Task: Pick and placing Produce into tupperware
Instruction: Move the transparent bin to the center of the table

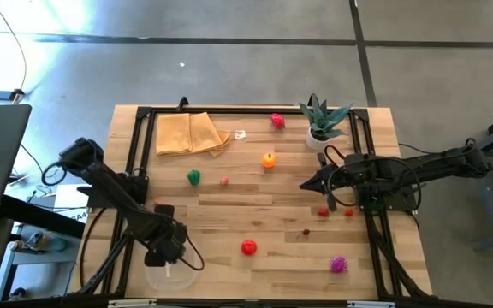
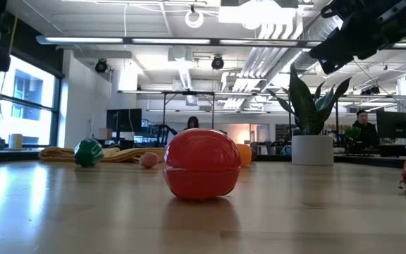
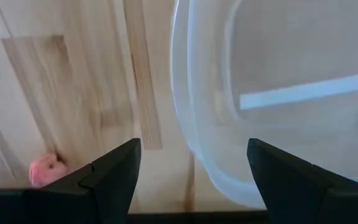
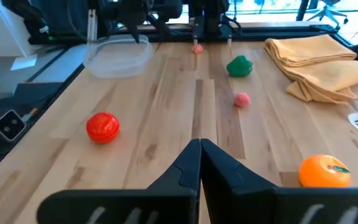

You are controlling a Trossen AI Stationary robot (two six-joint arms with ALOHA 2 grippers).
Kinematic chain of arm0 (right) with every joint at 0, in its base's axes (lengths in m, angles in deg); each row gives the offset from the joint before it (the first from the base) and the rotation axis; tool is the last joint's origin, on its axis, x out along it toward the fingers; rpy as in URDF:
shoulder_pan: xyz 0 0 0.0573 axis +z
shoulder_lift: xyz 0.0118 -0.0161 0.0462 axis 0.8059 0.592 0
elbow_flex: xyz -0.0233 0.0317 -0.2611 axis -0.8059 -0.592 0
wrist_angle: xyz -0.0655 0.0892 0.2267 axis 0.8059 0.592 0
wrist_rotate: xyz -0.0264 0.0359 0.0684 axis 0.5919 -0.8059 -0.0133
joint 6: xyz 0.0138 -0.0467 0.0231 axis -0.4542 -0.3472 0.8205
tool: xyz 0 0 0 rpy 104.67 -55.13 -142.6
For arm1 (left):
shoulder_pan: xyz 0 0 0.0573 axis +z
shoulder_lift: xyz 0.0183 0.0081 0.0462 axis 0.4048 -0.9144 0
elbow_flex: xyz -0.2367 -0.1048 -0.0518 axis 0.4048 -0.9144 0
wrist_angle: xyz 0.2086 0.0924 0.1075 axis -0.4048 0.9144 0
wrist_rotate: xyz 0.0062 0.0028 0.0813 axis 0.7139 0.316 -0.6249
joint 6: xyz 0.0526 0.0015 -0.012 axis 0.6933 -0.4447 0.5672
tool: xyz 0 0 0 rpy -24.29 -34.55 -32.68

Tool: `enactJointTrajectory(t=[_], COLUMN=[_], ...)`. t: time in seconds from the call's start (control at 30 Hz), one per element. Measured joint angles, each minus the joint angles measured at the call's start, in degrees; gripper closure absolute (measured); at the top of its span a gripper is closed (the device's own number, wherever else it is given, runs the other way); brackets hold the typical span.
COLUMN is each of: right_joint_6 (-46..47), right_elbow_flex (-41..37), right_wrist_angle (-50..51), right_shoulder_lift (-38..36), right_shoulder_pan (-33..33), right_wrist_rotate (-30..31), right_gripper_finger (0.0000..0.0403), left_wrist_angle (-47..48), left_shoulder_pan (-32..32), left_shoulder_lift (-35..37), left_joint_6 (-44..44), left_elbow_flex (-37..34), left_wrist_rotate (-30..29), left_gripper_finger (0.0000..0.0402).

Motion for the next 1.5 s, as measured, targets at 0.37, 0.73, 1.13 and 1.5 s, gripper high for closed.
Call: enactJointTrajectory(t=[0.37,0.73,1.13,1.5], right_joint_6=[0.0,0.0,1.1,1.5], right_elbow_flex=[0.0,0.0,0.0,0.0], right_wrist_angle=[0.0,0.7,0.7,0.9], right_shoulder_lift=[0.1,0.1,0.1,0.1], right_shoulder_pan=[0.0,0.0,0.0,0.0], right_wrist_rotate=[0.3,0.3,0.3,0.3], right_gripper_finger=[0.0402,0.0402,0.0402,0.0402], left_wrist_angle=[-1.2,-8.4,-18.4,-18.5], left_shoulder_pan=[4.3,19.5,29.0,29.6], left_shoulder_lift=[-6.0,-9.4,-9.4,-11.6], left_joint_6=[7.9,26.0,43.0,53.5], left_elbow_flex=[0.0,0.0,3.9,15.1], left_wrist_rotate=[-4.9,-6.4,-7.8,-12.6], left_gripper_finger=[0.0117,0.0117,0.0117,0.0117])
